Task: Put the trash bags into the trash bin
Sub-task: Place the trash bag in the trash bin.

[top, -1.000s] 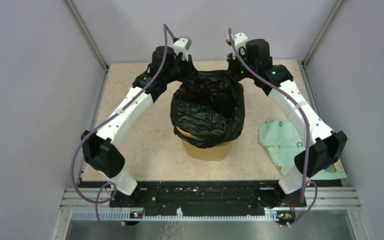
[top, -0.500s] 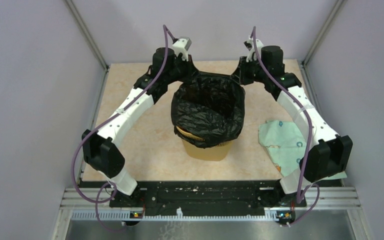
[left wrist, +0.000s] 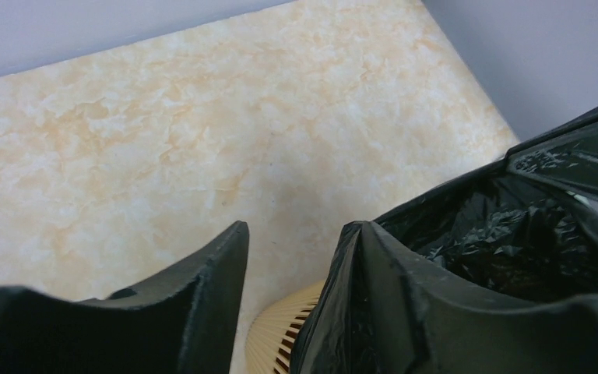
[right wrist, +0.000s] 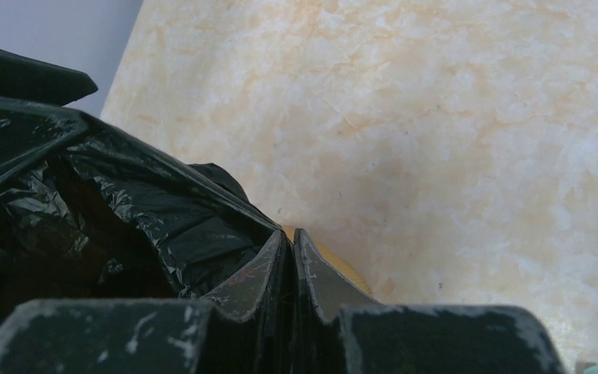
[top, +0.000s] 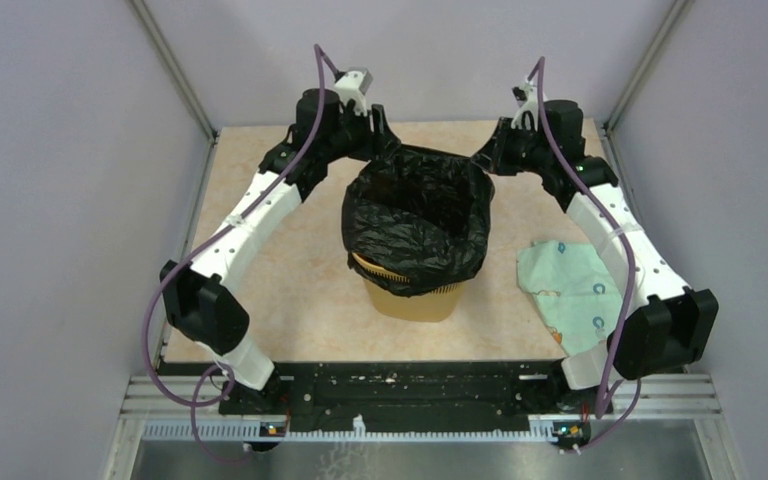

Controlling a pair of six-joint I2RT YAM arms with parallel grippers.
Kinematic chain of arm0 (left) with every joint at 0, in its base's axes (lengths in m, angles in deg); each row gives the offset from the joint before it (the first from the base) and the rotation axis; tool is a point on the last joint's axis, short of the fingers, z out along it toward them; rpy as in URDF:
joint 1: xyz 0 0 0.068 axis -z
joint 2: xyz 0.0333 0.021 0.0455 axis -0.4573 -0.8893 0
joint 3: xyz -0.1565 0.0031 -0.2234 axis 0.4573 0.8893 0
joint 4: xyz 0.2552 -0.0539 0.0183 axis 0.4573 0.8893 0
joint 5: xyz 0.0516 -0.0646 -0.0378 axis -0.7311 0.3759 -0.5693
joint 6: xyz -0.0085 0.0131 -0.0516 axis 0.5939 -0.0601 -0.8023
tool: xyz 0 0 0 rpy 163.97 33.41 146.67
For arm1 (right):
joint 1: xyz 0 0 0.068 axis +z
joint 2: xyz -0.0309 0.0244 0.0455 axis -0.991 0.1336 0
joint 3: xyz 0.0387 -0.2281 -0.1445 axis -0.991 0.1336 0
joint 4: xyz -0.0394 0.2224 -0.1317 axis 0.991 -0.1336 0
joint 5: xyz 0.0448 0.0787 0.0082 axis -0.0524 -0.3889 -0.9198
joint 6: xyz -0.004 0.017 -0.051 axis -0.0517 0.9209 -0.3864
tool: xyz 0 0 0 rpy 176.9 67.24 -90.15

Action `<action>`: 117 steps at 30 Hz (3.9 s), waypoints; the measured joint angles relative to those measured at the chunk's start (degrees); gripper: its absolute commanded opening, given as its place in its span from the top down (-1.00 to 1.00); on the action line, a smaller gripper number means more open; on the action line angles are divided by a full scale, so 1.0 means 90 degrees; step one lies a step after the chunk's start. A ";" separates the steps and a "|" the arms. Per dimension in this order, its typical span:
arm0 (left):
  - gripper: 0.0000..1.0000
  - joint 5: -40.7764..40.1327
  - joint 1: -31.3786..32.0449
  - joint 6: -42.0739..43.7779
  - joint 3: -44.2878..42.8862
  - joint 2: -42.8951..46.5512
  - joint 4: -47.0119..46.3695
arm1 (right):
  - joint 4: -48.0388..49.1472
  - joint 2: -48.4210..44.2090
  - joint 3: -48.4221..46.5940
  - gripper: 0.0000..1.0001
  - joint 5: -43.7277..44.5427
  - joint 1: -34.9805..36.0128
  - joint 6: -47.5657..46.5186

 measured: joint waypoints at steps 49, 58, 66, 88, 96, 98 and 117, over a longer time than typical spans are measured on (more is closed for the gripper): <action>-0.24 0.2249 -0.0838 -0.3320 0.4998 0.6164 0.1894 | 0.0204 -0.0578 0.0675 0.85 0.0597 -0.0024 0.0986; -0.19 0.2125 -0.0197 -0.3592 0.5243 0.5984 0.1316 | 0.0202 -0.0578 0.0675 0.86 0.0619 -0.0024 0.0991; 0.45 0.1593 0.0151 -0.3922 0.5598 0.5535 0.0532 | 0.0231 -0.0600 0.0755 0.92 0.0673 -0.0024 0.0988; 0.97 0.0085 -0.0440 -0.3111 0.5183 0.3570 0.0238 | 0.0347 -0.1192 0.1999 1.00 0.0843 -0.0029 0.1061; 0.99 0.0262 -0.1069 -0.2730 0.4915 0.2934 0.0216 | 0.0583 -0.1377 0.2492 1.00 0.0765 -0.0029 0.1151; 1.00 0.0308 -0.1115 -0.2645 0.4826 0.2727 0.0214 | 0.0716 -0.1413 0.2713 1.00 0.0685 -0.0029 0.1202; 0.99 0.0571 -0.1209 -0.2234 0.4522 0.1477 0.0165 | 0.1122 -0.2215 0.4063 0.14 0.0389 -0.0440 0.1763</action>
